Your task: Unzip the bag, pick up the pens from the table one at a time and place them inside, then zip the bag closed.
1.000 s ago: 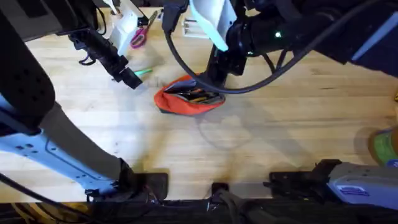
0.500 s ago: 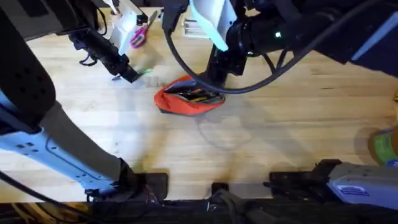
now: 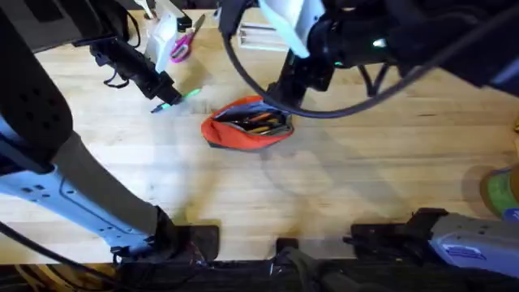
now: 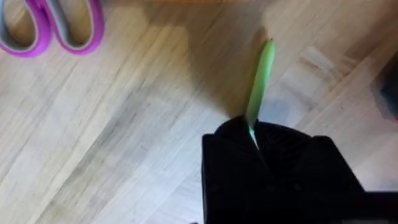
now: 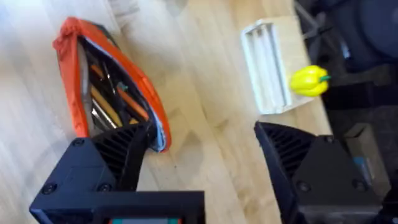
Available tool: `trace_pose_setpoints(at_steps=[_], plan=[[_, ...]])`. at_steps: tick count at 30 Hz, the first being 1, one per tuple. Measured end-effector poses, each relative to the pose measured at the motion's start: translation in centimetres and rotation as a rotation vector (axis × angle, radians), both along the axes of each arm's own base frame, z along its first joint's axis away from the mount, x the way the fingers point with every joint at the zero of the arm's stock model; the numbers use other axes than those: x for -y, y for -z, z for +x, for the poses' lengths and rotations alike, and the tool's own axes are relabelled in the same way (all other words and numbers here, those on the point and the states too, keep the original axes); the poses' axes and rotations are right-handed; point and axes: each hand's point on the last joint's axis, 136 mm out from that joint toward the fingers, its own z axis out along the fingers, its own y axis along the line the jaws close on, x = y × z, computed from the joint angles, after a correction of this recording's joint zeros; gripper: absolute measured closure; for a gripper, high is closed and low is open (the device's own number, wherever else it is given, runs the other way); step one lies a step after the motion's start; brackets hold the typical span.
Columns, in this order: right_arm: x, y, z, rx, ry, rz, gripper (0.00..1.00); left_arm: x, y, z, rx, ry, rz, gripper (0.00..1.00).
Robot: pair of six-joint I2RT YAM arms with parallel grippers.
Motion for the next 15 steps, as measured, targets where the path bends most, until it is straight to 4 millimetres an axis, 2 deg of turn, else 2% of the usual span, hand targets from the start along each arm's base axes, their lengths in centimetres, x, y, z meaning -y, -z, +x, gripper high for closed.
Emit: trace_pose_setpoints(at_steps=[6, 9, 11, 15], plan=[[2.0, -5.3, -1.2, 0.119, 0.025, 0.086, 0.007, 2.2, -0.2, -2.3, -0.058, 0.053, -0.111, 0.962], [3.3, -7.2, -1.5, 0.161, 0.049, 0.118, 0.007, 3.3, -0.7, -3.3, -0.072, 0.069, -0.156, 0.962], [4.3, -7.8, -1.6, 0.173, 0.068, 0.124, 0.007, 3.9, -1.8, -3.4, -0.052, 0.079, -0.177, 0.962], [6.3, -8.0, -2.0, 0.168, 0.108, 0.114, 0.007, 4.8, -5.2, -3.2, 0.045, 0.108, -0.180, 0.962]])
